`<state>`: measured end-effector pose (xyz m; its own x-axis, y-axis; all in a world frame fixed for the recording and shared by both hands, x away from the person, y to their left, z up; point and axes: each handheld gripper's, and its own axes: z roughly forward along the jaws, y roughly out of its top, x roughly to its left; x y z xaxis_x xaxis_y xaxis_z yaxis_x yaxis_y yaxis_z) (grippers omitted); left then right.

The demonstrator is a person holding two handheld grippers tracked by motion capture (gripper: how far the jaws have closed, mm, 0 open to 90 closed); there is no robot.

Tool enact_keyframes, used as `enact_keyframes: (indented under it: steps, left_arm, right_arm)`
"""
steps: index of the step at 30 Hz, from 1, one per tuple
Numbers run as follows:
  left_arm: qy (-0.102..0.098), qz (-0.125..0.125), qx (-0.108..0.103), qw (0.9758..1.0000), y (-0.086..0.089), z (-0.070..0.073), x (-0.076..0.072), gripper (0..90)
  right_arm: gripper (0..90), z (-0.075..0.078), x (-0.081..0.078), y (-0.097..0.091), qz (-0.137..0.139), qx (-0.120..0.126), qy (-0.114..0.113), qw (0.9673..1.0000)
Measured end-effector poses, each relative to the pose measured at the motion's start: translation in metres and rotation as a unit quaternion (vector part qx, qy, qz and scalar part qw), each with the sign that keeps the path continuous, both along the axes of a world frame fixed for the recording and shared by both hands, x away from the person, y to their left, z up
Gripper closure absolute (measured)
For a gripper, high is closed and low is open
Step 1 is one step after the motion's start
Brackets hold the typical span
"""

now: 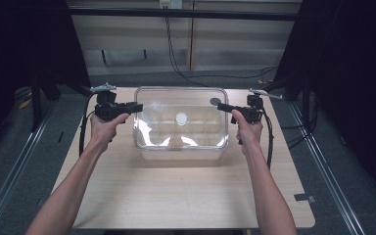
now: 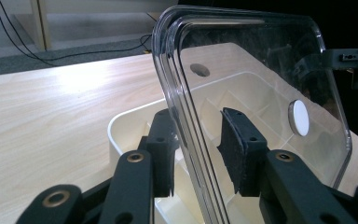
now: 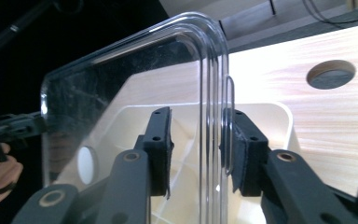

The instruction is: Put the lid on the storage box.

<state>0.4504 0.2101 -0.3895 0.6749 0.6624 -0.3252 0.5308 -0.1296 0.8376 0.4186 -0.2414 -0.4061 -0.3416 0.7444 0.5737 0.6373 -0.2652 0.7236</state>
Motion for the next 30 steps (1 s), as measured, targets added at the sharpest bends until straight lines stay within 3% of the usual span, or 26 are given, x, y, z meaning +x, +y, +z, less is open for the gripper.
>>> enact_keyframes:
  steps: [6, 13, 27, 30]
  left_arm:
    - [0.007, -0.001, 0.008, 0.9999, -0.003, -0.005, 0.006, 63.7]
    - [0.019, -0.001, -0.003, 0.9998, -0.003, -0.014, 0.012, 63.1]
    - [0.036, -0.007, 0.022, 0.9991, -0.005, -0.026, 0.018, 59.3]
    - [0.039, -0.002, 0.019, 0.9991, -0.006, -0.029, 0.017, 58.3]
  right_arm:
    - [62.4, -0.004, 0.005, 0.001, -0.006, -0.004, 0.006, 1.0]
    - [61.6, -0.009, 0.009, 0.001, -0.011, -0.01, 0.013, 0.9998]
    - [57.9, -0.018, 0.015, 0.004, -0.014, -0.038, 0.019, 0.999]
    - [57.3, -0.019, 0.016, 0.006, -0.016, -0.041, 0.021, 0.9988]
